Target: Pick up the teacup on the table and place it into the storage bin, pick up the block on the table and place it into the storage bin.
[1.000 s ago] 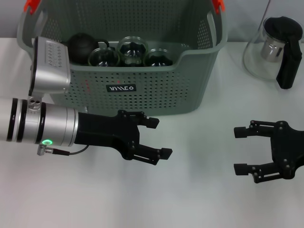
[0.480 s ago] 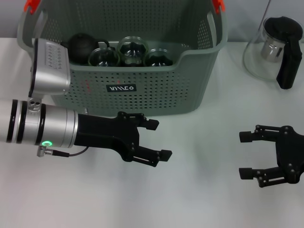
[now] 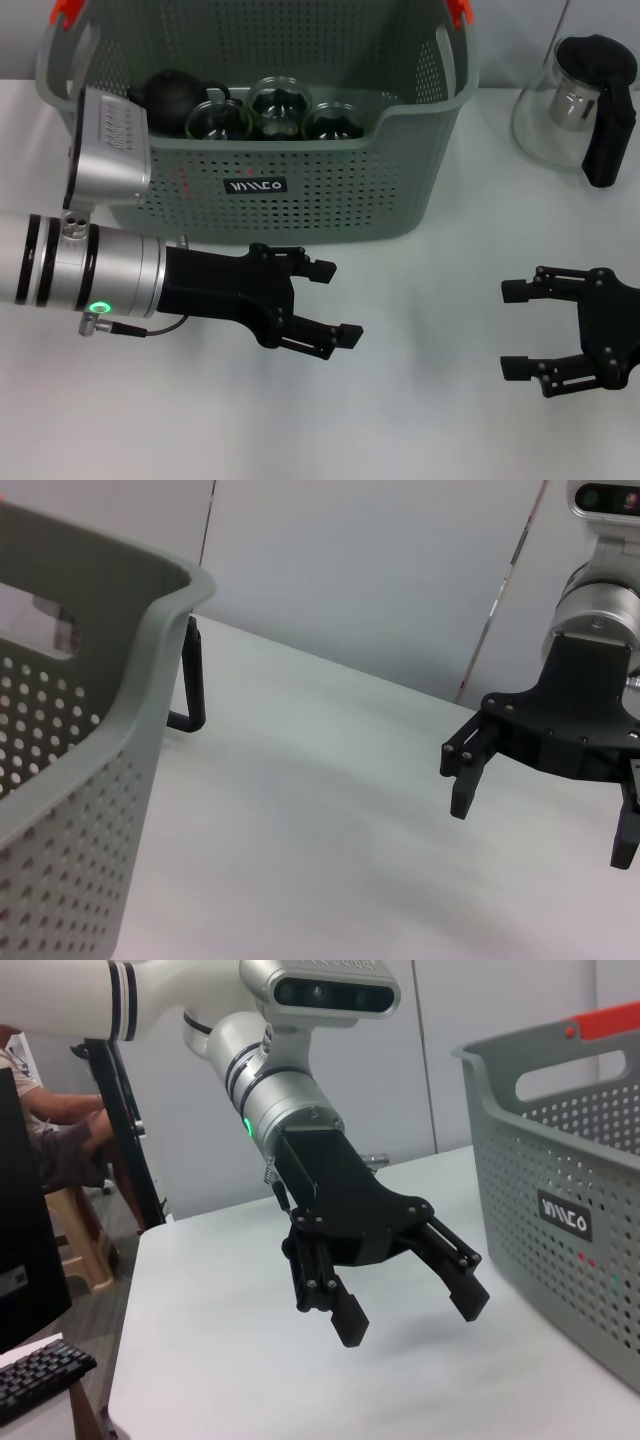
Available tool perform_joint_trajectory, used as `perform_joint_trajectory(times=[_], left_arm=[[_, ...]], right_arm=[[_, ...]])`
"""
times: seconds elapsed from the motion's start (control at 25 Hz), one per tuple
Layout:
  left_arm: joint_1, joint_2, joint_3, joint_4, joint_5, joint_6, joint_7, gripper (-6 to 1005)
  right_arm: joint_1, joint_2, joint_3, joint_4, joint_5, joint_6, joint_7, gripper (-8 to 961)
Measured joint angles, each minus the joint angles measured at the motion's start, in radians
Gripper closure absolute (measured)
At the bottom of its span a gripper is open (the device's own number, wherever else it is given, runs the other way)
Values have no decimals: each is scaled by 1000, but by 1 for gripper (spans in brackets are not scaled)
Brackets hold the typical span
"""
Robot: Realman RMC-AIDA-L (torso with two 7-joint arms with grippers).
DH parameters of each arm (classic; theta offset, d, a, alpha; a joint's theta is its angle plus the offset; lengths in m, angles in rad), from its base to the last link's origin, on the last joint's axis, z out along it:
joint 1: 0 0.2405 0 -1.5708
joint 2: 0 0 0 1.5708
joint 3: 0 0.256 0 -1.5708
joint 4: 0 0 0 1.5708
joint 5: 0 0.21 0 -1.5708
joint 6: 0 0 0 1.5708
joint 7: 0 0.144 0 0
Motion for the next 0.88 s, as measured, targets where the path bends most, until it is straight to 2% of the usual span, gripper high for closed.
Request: perform_joint_trajectory(times=[0.88], left_arm=[[-11,-1,0,-5,28,2,-9,70]], right_arm=[[-2,9,0,2,-21,1,1,10]])
